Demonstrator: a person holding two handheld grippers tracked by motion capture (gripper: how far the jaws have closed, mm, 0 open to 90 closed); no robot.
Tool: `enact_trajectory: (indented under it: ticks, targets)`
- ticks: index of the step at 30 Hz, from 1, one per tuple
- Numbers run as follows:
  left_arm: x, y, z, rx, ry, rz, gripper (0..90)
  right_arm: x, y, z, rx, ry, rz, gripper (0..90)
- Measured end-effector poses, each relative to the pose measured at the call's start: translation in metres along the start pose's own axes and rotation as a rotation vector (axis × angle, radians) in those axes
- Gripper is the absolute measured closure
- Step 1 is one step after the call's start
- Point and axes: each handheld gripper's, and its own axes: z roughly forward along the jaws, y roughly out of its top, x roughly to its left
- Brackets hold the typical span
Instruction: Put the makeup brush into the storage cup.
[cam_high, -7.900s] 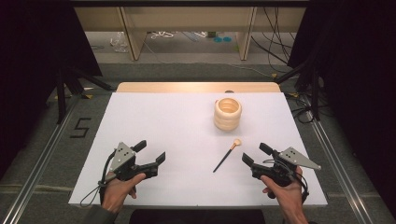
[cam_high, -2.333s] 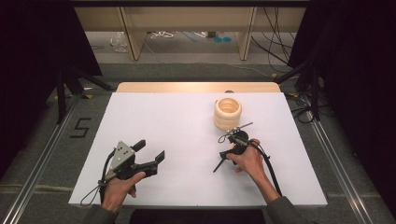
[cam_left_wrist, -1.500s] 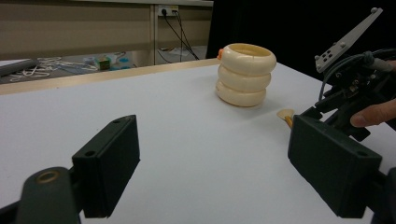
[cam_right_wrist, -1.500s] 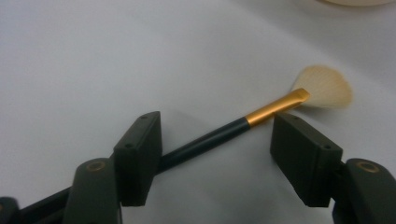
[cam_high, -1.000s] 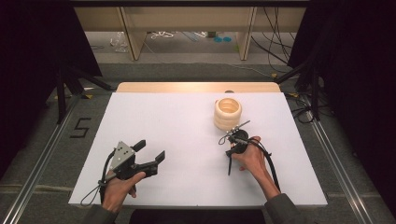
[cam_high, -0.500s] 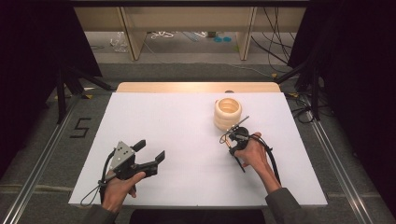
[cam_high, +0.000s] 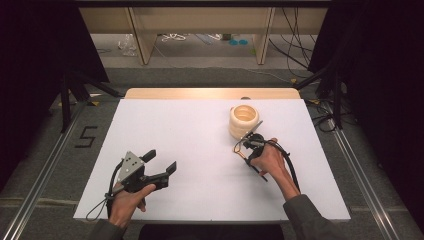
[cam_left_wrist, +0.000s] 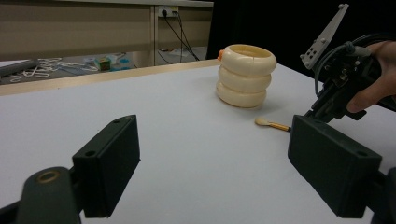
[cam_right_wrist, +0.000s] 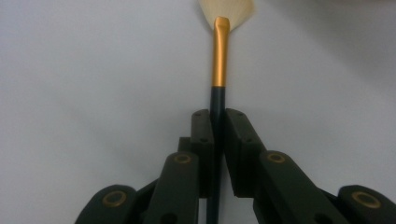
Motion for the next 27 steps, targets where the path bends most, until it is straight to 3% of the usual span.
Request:
enact_trajectory:
  ticks: [5, 16, 20, 27]
  targets:
    - [0.0, 0.0, 0.0, -0.001, -0.001, 0.001, 16.5, 0.001, 0.004, -0.001, 0.046, 0.01, 0.004, 83.2]
    - [0.0, 0.0, 0.001, 0.001, -0.003, 0.001, 16.5, 0.0, 0.01, -0.001, 0.09, 0.019, -0.021, 83.4]
    - [0.0, 0.0, 0.001, 0.001, -0.003, 0.0, 16.5, -0.001, 0.011, 0.0, 0.087, 0.01, -0.046, 83.4]
    - [-0.001, 0.0, 0.001, 0.005, -0.003, 0.003, 16.6, 0.0, 0.011, -0.001, 0.082, 0.014, -0.048, 83.5]
